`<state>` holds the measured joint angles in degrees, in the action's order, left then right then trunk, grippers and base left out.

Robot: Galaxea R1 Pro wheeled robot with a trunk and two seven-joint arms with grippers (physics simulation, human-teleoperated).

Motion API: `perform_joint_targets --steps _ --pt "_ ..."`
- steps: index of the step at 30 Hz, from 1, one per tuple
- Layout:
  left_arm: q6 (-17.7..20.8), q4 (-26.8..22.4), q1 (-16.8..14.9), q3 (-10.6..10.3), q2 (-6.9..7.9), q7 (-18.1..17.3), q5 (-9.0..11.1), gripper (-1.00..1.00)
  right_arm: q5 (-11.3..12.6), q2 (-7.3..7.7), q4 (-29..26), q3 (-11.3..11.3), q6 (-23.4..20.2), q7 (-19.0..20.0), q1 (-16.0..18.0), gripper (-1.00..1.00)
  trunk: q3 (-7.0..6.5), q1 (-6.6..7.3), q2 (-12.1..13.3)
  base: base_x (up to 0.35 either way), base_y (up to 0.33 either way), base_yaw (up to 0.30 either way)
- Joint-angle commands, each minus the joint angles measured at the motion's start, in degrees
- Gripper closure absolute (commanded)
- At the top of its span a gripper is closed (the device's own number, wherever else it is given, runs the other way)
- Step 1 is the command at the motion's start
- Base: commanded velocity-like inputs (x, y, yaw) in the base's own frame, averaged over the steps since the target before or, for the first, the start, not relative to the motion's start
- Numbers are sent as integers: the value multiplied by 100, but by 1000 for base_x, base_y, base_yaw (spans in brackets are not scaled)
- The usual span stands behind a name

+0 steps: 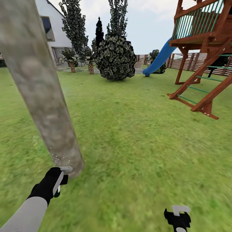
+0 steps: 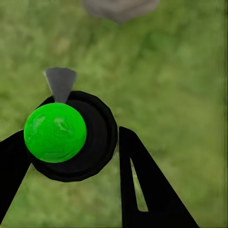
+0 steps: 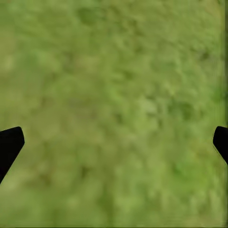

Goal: In the garden, pick up the pesticide atomizer on the floor and spray pesticide onto both trees until each tree trunk is fully covered.

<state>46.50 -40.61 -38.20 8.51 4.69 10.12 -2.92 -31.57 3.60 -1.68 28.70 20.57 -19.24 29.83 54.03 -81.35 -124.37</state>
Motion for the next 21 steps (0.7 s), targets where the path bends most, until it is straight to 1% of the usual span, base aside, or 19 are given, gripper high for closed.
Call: perform_joint_targets --steps 1,6,18,21 --pt "31 -9 -3 11 -3 -10 -33 100 -59 1 11 48 18 -18 5 -100 5 0 -2 81 -292 0" --pt "33 -9 -3 11 -3 -10 -33 100 -59 1 13 48 18 -18 5 -100 5 0 -2 81 -292 33" --pt "31 -9 -3 11 -3 -10 -33 100 -60 1 15 48 18 -18 5 -100 5 0 -2 85 -292 257" --pt "28 -9 -3 13 -3 -2 -33 100 -57 1 12 48 18 -18 5 -100 5 0 -2 128 -292 94"
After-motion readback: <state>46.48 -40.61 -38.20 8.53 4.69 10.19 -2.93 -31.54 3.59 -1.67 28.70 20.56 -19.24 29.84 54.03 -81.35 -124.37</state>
